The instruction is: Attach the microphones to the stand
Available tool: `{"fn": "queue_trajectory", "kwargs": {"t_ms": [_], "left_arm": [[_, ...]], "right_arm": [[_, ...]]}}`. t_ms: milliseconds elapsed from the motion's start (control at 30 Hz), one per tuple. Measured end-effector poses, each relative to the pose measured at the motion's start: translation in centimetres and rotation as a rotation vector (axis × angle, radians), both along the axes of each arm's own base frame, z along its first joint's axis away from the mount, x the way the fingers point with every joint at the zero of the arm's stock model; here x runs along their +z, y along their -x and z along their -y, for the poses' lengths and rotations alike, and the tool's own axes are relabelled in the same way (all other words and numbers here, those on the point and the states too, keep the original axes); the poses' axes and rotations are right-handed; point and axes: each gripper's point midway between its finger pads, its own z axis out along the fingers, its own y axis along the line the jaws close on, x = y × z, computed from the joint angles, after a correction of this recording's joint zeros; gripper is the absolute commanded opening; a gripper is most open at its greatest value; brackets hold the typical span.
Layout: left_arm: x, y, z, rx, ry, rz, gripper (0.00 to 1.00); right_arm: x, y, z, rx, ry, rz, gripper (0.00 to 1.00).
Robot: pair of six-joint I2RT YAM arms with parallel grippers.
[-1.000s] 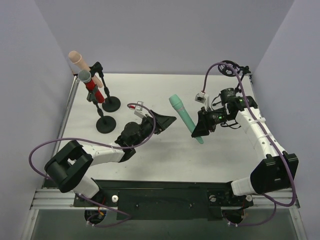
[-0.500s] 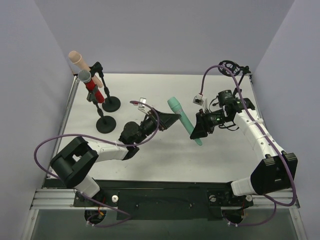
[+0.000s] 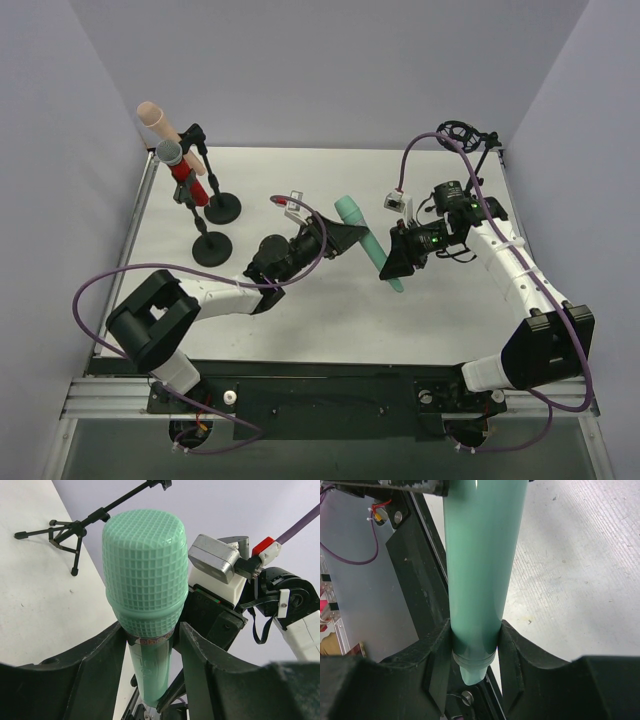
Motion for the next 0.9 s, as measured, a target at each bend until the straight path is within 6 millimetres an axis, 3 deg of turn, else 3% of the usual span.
{"fn": "queue_trajectory", "kwargs": {"t_ms": [367,433,500,533,567,600,667,800,900], "left_arm": [[-0.9,0.7,0.7,-0.054,-0.028,0.009,0.59],[-0.9,0.7,0.7,-0.057,-0.029,0.01,0.54],[-0.8,0.6,0.7,-0.056,-0.03,0.012,0.41],[-0.8,0.6,0.7,-0.056,-0.031,0.012,0.3],[-0.7,0.6,0.7,-0.058,-0.033,0.013,0.23],[-0.7,0.5,0.7,-0.061,-0.034,0.013,0.1],[-0.7,0.5,0.7,-0.067,-0.035,0.017,0.0],[-1.0,0.3,0.6,-0.086,-0.035,0.011,0.0],[-0.9,-0.3,-0.1,-0.076,-0.034,0.02,0.0]], "right_arm": [[-0.4,0.0,0.4,0.004,0.027,0.007,0.0],[-0.4,0.0,0.4,0.007,0.029,0.011,0.0],[-0.4,0.1,0.3,0.012,0.03,0.014,0.01],[-0.4,0.1,0.2,0.016,0.031,0.015,0.03],[-0.5,0.2,0.2,0.019,0.034,0.017,0.06],[-0.5,0.2,0.2,0.02,0.037,0.018,0.12],[-0.6,0.2,0.2,0.022,0.04,0.02,0.25],[-0.7,0.1,0.3,0.025,0.051,0.028,0.58],[-1.0,0.0,0.7,0.019,0.071,0.03,0.67]]}}
